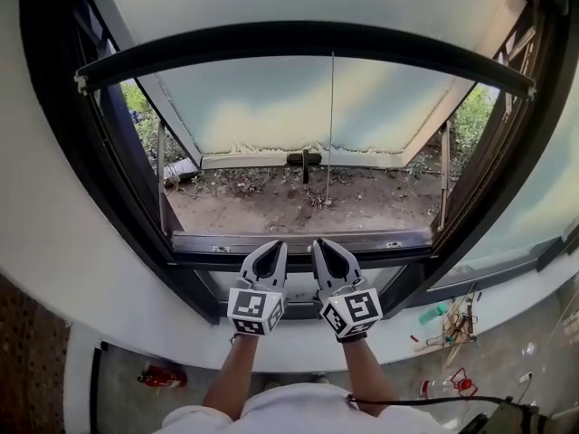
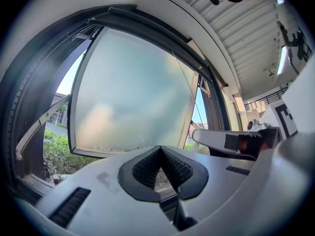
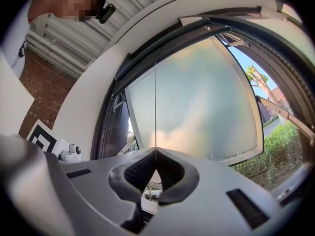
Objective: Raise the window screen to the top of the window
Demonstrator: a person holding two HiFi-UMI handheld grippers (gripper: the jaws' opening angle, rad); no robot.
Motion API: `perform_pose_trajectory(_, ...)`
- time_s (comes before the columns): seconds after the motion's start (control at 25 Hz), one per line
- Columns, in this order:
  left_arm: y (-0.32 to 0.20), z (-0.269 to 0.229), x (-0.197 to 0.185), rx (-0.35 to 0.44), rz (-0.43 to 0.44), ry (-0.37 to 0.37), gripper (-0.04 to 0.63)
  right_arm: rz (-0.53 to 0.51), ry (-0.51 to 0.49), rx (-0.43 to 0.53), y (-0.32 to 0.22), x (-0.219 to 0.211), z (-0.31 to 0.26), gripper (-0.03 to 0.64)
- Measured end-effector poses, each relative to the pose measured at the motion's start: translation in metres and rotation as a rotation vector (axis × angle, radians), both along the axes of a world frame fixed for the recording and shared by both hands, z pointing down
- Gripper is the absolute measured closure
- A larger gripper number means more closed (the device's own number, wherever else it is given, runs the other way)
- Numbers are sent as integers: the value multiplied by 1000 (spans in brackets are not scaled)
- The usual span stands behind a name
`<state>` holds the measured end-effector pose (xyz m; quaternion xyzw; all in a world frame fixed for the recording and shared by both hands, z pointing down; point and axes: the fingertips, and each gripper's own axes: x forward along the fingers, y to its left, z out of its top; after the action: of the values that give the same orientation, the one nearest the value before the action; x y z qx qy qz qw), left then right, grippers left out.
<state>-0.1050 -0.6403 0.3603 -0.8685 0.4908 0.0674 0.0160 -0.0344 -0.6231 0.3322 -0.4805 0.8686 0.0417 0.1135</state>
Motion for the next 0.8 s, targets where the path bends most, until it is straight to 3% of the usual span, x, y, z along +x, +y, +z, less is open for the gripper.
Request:
perform_pose_trajectory(0.52, -3, -5, -4, 5, -7, -14, 595, -54, -70, 295, 19, -3, -136, 615)
perform_pose_trajectory(0.8, -6, -17, -7, 29, -11, -7, 595, -130, -210, 368, 36, -1, -190, 615)
